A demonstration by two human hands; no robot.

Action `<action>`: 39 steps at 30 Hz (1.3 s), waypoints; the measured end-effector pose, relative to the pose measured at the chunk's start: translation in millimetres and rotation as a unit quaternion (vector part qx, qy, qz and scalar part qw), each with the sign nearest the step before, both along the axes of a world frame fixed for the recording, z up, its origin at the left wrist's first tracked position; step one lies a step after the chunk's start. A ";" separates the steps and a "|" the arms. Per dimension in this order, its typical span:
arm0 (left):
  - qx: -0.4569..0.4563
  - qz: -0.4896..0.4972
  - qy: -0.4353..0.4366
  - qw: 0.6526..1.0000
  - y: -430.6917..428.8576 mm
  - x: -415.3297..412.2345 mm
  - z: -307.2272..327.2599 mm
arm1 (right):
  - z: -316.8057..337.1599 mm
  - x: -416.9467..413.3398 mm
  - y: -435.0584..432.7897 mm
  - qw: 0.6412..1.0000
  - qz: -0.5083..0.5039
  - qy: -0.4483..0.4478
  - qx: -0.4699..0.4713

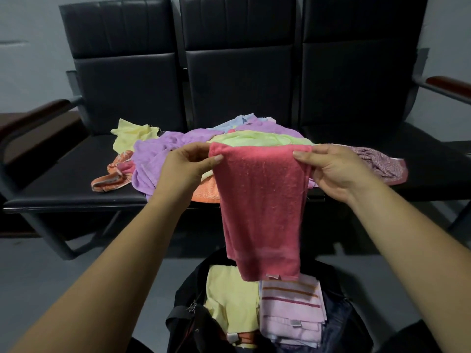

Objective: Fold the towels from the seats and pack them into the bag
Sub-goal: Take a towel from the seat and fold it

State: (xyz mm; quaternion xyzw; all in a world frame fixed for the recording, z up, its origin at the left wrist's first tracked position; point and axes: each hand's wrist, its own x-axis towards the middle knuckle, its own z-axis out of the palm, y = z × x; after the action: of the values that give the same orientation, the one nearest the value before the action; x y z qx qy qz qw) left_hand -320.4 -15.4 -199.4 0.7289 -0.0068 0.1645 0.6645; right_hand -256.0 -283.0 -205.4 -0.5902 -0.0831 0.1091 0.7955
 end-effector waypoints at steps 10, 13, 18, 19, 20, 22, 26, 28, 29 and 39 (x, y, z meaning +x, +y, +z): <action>-0.032 -0.019 -0.065 0.997 -4.9 -5.7 6.4 | 8.4 -16.2 8.6 0.984 -0.107 -0.132 -0.050; 0.008 -0.079 -0.070 0.994 -8.1 -8.1 7.4 | 10.0 -20.6 13.1 0.980 -0.050 -0.182 -0.060; 0.062 -0.160 -0.046 0.984 -20.4 -10.0 3.3 | 0.2 -28.5 32.9 0.965 0.115 -0.187 -0.141; 0.073 -0.166 -0.047 0.982 -21.5 -10.6 1.9 | -3.6 -28.8 37.3 0.964 0.110 -0.185 -0.159; 0.077 -0.168 -0.049 0.982 -22.9 -11.7 1.3 | -6.4 -28.7 40.6 0.964 0.093 -0.181 -0.168; 0.032 -0.154 -0.034 0.987 -24.3 -11.8 0.7 | -7.0 -27.7 44.4 0.976 0.049 -0.164 -0.134; 0.022 -0.211 0.101 0.972 -21.8 -11.1 -7.1 | 4.1 -25.9 40.0 0.995 -0.008 -0.078 0.064; 0.094 -0.266 0.133 0.950 -21.8 -10.7 -18.3 | 7.0 -24.0 34.9 0.993 -0.025 -0.038 0.104; 0.084 -0.276 0.139 0.947 -23.0 -10.7 -21.5 | 7.3 -22.8 32.1 0.993 -0.035 -0.021 0.109; -0.183 -0.158 0.168 0.956 -37.7 -7.8 -7.6 | -7.1 -17.6 11.5 0.993 0.032 0.110 -0.034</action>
State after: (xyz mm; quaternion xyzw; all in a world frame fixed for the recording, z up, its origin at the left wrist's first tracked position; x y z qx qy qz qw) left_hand -328.2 -53.1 -207.0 0.6012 0.0200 -0.0686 0.7959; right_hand -273.6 -271.6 -212.5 -0.5986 -0.0102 0.2010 0.7754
